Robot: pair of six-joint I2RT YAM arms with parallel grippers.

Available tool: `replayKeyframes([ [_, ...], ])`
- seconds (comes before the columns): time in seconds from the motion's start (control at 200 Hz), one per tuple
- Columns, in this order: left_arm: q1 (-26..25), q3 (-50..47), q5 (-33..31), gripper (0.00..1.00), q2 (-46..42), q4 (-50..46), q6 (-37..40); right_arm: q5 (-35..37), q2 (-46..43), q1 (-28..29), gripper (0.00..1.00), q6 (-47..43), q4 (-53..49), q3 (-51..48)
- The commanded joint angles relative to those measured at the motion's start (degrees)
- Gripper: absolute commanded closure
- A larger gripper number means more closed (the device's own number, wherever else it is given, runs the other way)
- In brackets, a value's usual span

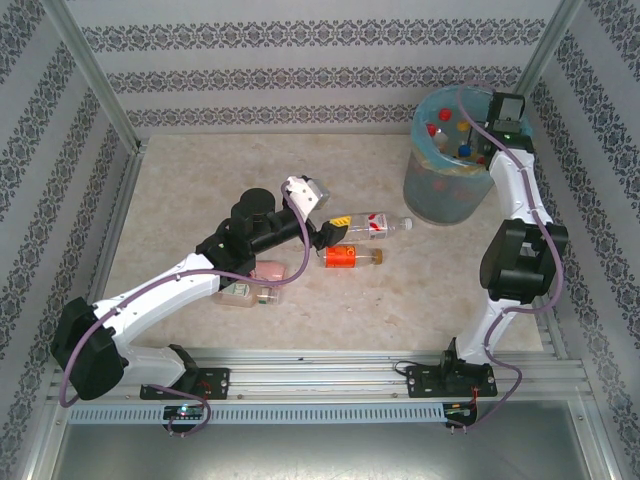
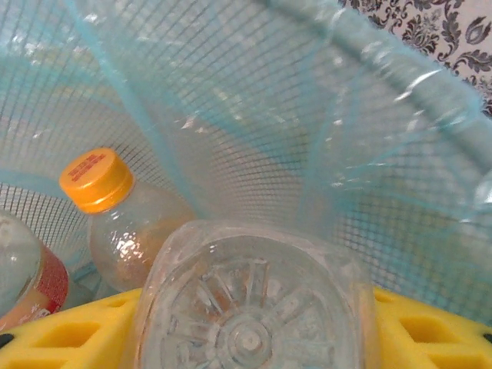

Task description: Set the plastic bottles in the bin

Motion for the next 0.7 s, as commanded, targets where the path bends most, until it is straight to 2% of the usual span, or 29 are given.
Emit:
replayKeyframes([
  [0.0,0.51,0.49,0.33,0.13,1.15,1.56,0.83,-5.8,-1.52,0.6,0.32,4.0,-3.87,5.4],
  [0.24,0.51,1.68,0.94,0.13,2.49,2.33,0.28,-4.93,-5.98,2.12,0.31,3.84,-4.35,8.74],
  [0.545,0.51,2.59,0.71,0.13,3.9,1.88,0.52,-5.73,-3.71,2.35,0.54,2.8,-4.52,8.36],
  [0.694,0.5,3.24,0.1,0.13,4.18,0.39,0.57,-7.3,-1.81,2.84,0.6,3.64,-5.98,8.88],
])
